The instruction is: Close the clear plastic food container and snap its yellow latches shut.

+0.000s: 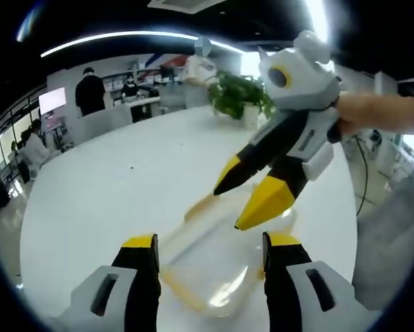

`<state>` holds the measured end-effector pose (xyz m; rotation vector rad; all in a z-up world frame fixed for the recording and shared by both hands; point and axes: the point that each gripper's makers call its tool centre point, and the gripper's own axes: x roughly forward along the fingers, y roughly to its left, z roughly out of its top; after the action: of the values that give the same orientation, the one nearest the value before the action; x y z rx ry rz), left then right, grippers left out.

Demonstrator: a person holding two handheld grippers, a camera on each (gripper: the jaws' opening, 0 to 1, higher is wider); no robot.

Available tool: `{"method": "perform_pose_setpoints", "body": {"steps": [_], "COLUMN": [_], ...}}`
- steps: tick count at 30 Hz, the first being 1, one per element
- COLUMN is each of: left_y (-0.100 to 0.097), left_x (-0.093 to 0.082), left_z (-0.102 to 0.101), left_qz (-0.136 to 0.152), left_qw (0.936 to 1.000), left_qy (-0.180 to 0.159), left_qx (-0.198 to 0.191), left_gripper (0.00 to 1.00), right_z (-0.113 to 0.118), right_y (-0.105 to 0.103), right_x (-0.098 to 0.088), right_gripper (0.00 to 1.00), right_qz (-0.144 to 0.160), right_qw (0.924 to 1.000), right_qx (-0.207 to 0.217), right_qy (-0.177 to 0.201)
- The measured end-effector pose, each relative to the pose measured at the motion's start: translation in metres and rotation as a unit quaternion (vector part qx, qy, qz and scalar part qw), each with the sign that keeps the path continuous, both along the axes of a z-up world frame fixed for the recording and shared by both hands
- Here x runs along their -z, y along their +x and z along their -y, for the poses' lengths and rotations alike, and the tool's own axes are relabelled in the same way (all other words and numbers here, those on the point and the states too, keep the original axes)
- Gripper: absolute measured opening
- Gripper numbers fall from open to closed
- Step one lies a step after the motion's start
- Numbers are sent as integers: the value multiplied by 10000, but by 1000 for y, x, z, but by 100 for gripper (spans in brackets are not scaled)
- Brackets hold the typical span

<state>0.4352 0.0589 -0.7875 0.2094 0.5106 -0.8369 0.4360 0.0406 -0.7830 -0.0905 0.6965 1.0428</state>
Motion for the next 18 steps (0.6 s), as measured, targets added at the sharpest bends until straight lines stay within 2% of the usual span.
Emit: {"method": "perform_pose_setpoints", "body": {"steps": [7, 10, 18], "left_y": [-1, -1, -9], "left_x": [0, 0, -2], "left_z": [-1, -3, -2], "left_qz": [-43, 26, 27], "left_qw": [10000, 10000, 9999], "left_qy": [-18, 58, 84], "left_qx": [-23, -32, 114], "left_gripper": [58, 58, 60], "right_z": [2, 2, -1], "right_y": [1, 1, 3], "right_x": [6, 8, 10], "right_gripper": [35, 35, 36], "right_qz": [-26, -12, 49], "right_qw": [9999, 9998, 9996], "right_qx": [-15, -54, -122], "right_qy": [-113, -169, -259]}}
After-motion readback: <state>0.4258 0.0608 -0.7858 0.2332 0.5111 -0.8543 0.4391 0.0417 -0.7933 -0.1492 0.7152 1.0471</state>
